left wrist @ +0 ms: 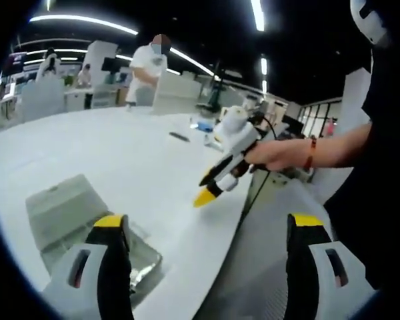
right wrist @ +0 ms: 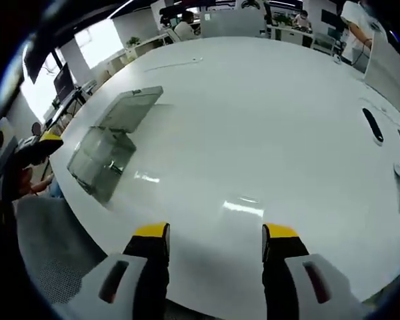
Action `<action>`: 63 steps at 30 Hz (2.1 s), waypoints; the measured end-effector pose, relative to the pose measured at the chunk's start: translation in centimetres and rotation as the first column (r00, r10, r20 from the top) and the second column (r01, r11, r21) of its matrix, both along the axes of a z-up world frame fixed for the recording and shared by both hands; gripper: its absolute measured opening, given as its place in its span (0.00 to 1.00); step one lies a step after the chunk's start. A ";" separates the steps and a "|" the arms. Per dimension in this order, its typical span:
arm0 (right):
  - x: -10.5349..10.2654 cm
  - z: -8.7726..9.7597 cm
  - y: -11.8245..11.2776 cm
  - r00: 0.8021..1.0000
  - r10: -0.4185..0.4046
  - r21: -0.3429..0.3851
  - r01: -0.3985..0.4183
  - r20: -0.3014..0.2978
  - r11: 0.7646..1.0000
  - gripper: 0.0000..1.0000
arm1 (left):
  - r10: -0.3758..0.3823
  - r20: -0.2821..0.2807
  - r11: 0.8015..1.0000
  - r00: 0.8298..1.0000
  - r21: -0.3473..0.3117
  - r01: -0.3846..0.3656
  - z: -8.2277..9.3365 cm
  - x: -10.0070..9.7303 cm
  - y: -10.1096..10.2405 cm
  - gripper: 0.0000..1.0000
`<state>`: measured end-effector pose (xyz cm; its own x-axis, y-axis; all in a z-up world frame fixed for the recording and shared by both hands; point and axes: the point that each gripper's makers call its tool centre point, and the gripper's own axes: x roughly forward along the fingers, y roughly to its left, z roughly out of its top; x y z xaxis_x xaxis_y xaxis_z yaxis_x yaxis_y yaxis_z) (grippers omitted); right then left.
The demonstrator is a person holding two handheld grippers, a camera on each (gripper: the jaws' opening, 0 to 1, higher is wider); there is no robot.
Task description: Insert the divider into the dual guide fixture by aligning both edges with the guide slots and pushing it downward to the bottom, including one-sided entry, uneven engagement, binding, and posture correction.
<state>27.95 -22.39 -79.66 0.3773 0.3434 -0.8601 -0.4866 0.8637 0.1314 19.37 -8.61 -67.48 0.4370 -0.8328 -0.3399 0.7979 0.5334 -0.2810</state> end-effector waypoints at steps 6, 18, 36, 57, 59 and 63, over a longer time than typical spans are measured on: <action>0.6 -0.4 -0.2 1.000 0.010 -0.032 -0.010 -0.008 0.999 0.52 | 0.021 -0.001 1.000 1.000 -0.016 -0.021 0.2 0.4 0.3 0.97; 1.1 -1.5 -0.7 0.999 0.009 -0.110 -0.012 -0.030 0.994 0.48 | 0.060 -0.012 0.998 0.998 -0.002 -0.060 -0.7 1.1 1.8 0.97; 1.9 -2.4 -0.8 1.000 -0.007 -0.169 0.003 -0.026 0.986 0.44 | 0.100 -0.030 0.995 0.995 -0.021 -0.101 -0.9 1.4 2.4 0.96; 1.6 -2.4 -0.4 0.999 0.011 -0.181 -0.017 -0.035 0.983 0.29 | 0.127 -0.043 0.989 0.991 -0.068 -0.129 -0.2 1.9 2.4 0.96; 1.6 -2.4 -0.4 0.999 0.015 -0.183 -0.023 -0.041 0.983 0.29 | 0.126 -0.043 0.989 0.991 -0.070 -0.129 -0.2 1.9 2.4 0.95; 1.5 -2.4 -0.4 0.999 0.008 -0.168 -0.015 -0.045 0.986 0.28 | 0.130 -0.042 0.989 0.991 -0.068 -0.133 -0.1 2.1 2.5 0.95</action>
